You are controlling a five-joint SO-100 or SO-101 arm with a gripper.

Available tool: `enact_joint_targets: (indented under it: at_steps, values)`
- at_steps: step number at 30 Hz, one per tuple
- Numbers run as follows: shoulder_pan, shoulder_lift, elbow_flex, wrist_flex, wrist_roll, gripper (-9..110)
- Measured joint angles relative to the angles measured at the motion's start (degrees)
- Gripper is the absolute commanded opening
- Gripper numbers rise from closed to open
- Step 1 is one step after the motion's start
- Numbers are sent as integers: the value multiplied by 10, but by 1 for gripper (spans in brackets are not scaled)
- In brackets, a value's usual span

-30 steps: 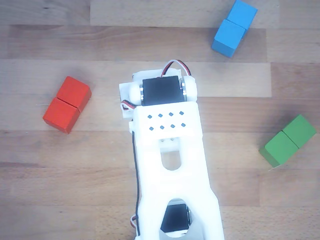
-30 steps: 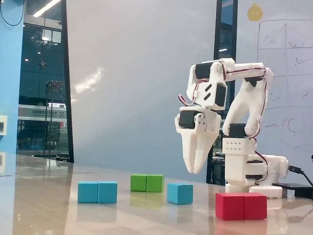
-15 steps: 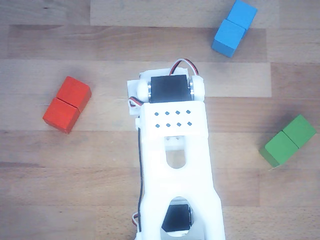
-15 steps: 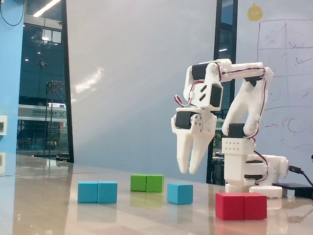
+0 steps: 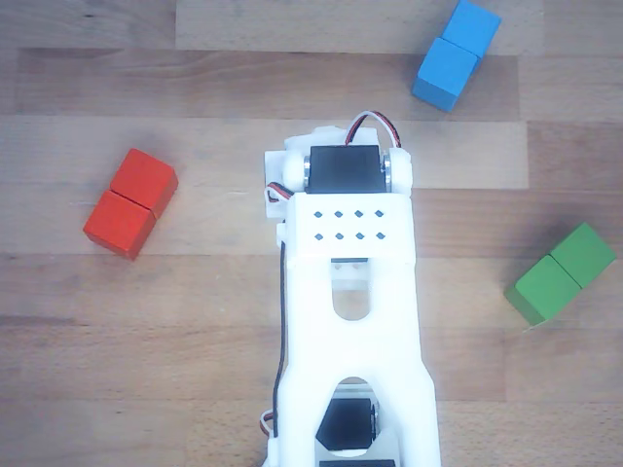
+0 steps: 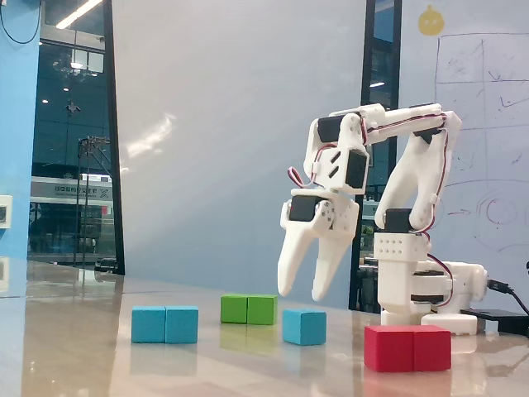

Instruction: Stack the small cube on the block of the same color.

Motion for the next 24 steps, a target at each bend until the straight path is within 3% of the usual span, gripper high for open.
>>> enact_joint_targets:
  at_steps: [24]
  values:
    - [6,-32,18,-58,-1,24]
